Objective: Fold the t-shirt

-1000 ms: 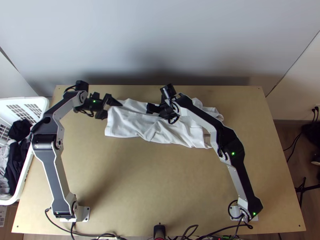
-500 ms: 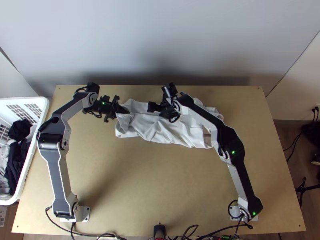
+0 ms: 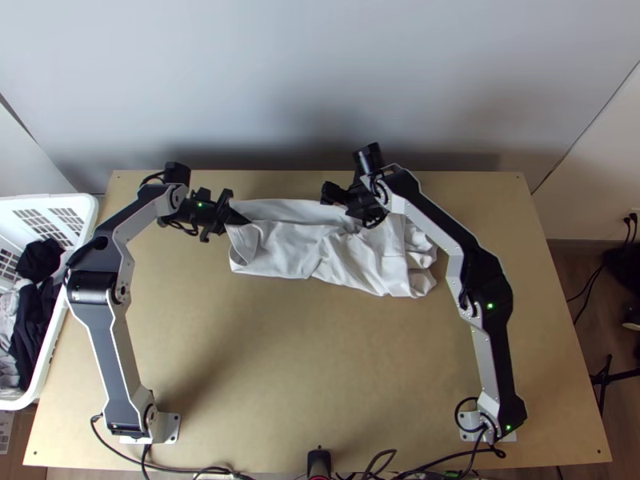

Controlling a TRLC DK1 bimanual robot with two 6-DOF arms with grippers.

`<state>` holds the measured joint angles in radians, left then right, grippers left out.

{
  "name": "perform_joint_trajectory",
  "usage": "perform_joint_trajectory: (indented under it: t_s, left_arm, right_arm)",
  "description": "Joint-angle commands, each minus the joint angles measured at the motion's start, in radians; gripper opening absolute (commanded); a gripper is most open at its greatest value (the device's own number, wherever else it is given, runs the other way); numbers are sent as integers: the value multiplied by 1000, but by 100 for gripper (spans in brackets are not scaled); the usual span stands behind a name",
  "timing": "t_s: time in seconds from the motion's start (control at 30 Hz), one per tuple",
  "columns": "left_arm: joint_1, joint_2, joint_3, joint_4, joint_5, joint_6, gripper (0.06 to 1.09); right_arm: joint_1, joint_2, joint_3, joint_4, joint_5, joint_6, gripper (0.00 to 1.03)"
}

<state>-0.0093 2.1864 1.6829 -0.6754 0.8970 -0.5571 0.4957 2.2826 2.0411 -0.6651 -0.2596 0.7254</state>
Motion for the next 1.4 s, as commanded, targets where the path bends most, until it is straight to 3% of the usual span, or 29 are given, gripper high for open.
perform_joint_trajectory:
  t_s: [0.0,0.37,0.67,0.97,1.17,1.37]
  left_arm:
    - [11,-24,4,0,-1,-3,9]
    - [-63,-142,100,-56,0,-12,9]
    - [-222,-206,186,-50,-24,-37,9]
    - [-339,-135,296,-41,-43,-83,9]
    - [-446,-60,368,56,-67,-139,9]
    - [-557,70,544,73,-90,-153,9]
  right_arm:
    - [-20,-75,-45,-11,-6,2,98]
    - [-49,-184,-151,1,-4,-9,98]
    - [-111,-402,-417,73,-3,-53,98]
    - [-263,-663,-639,87,-3,-121,98]
    - [-338,-808,-789,99,-1,-132,98]
    - [-390,-920,-926,108,6,-146,98]
